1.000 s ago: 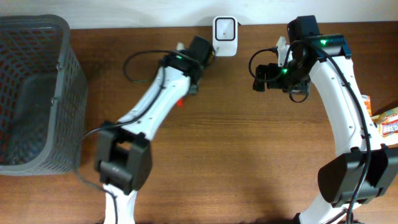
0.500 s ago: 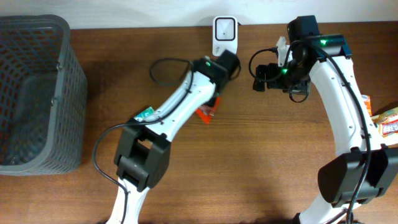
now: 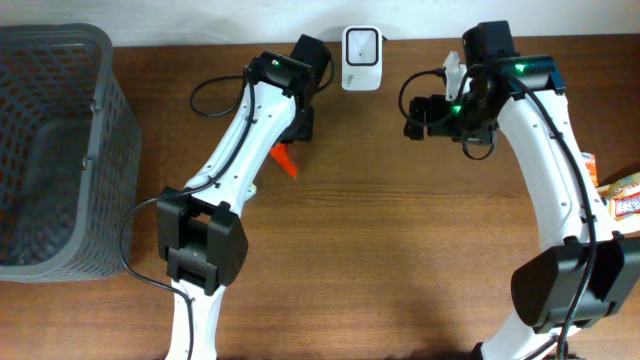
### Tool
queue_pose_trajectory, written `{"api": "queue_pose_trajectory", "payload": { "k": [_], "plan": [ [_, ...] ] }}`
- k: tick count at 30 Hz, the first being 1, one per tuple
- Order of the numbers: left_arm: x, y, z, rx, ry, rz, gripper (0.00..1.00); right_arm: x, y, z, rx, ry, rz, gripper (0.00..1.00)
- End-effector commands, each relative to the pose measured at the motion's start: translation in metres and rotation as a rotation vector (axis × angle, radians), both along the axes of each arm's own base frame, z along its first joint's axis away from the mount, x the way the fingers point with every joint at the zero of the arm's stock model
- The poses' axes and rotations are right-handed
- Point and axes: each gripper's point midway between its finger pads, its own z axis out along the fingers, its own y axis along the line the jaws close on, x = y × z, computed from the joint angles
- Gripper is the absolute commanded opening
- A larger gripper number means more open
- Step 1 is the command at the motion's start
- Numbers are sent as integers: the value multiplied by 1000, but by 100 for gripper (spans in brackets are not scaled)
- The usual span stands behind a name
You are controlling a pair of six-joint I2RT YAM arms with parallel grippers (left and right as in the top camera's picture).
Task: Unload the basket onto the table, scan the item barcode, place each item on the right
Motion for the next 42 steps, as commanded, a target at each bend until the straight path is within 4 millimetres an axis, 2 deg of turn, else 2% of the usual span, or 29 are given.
{"api": "queue_pose_trajectory", "payload": {
  "k": [1,2,3,5,6,8,12,14,15,18,19,21,26,30,33,36,40,42],
  "plan": [
    [0,-7,9,-45,-13,7,0,5,4,1,10,-21,1,98],
    [0,-6,9,-45,-12,7,0,8,5,1,11,-32,3,100],
    [0,-6,9,-45,-13,8,0,8,6,-2,11,-30,5,75],
    [0,-6,9,-46,-12,8,0,5,8,-13,11,-9,9,19],
    [0,-8,8,-58,-7,6,0,3,10,-22,27,8,4,4],
    [-1,-12,8,-78,-1,2,0,1,20,-37,95,28,3,4],
    [-3,-25,6,-152,19,-11,0,4,76,-55,445,-38,138,4],
    [-7,-34,5,-202,43,-21,0,5,90,-63,560,-68,156,4],
    [-12,-44,5,-258,70,-31,0,9,92,-78,602,-63,95,4],
    [-18,-58,6,-337,107,-50,0,9,93,-97,626,-61,48,4],
    [-22,-67,7,-388,128,-67,0,7,95,-111,638,-45,24,4],
    [-23,-73,8,-424,137,-75,0,4,100,-124,653,-14,-3,4],
    [-24,-90,13,-519,152,-99,0,2,130,-152,664,11,40,4],
    [-32,-104,18,-605,191,-119,0,1,149,-175,677,79,-27,4],
    [-34,-109,19,-618,196,-129,3,0,158,-176,681,68,-2,4],
    [-34,-115,20,-621,188,-143,17,0,162,-174,686,56,12,4],
    [-34,-125,21,-616,166,-172,28,2,159,-174,686,52,7,4],
    [-34,-127,20,-593,151,-180,30,6,152,-172,694,48,-6,4]
  ]
}}
